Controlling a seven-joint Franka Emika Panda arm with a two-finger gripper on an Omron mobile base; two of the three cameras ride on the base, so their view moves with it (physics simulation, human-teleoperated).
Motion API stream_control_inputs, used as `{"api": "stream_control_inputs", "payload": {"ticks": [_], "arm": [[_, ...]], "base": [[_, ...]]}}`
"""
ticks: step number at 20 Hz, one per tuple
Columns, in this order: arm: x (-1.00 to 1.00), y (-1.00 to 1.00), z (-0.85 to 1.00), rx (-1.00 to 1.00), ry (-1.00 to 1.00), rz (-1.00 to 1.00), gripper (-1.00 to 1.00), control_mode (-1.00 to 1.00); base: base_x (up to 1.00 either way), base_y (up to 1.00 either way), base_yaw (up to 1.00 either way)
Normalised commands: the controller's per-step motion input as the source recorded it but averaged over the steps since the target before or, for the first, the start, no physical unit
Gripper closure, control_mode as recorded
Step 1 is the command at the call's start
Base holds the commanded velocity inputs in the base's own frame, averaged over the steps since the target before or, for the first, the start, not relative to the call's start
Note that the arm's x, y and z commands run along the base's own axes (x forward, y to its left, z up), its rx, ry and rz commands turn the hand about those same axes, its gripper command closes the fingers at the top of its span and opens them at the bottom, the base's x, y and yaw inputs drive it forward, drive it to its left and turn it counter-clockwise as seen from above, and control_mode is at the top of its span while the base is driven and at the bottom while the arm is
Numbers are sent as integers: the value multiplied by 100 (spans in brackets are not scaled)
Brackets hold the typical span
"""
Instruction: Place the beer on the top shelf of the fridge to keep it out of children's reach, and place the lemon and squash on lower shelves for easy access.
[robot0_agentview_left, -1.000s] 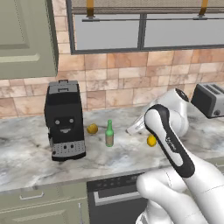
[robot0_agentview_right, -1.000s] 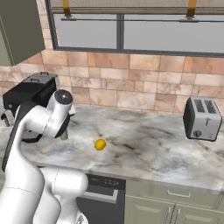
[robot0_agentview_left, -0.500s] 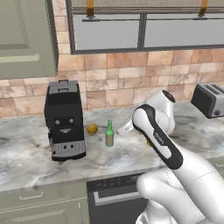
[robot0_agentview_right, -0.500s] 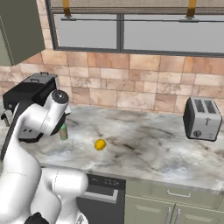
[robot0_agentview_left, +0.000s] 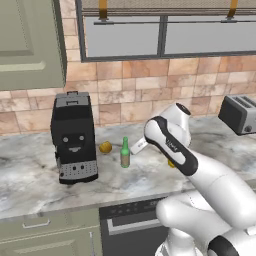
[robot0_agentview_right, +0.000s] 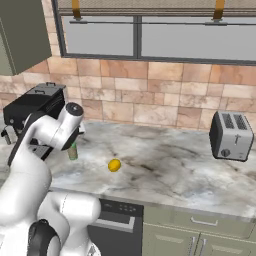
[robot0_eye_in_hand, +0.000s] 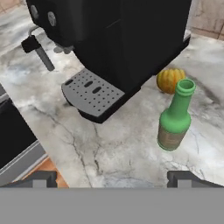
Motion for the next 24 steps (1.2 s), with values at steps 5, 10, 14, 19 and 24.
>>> {"api": "stream_control_inputs", "payload": {"ticks": [5, 10, 14, 19, 24], "arm": [[16, 1, -24, 0, 5, -2, -100, -100], [15, 4, -20, 0, 0, 0, -100, -100], [17, 0, -14, 0, 0, 0, -100, -100], [20, 0, -11, 0, 0, 0, -100, -100], [21, 4, -9, 0, -1, 0, -100, -100]], "base": [[0, 0, 0], [0, 0, 0], [0, 0, 0], [0, 0, 0], [0, 0, 0]]}}
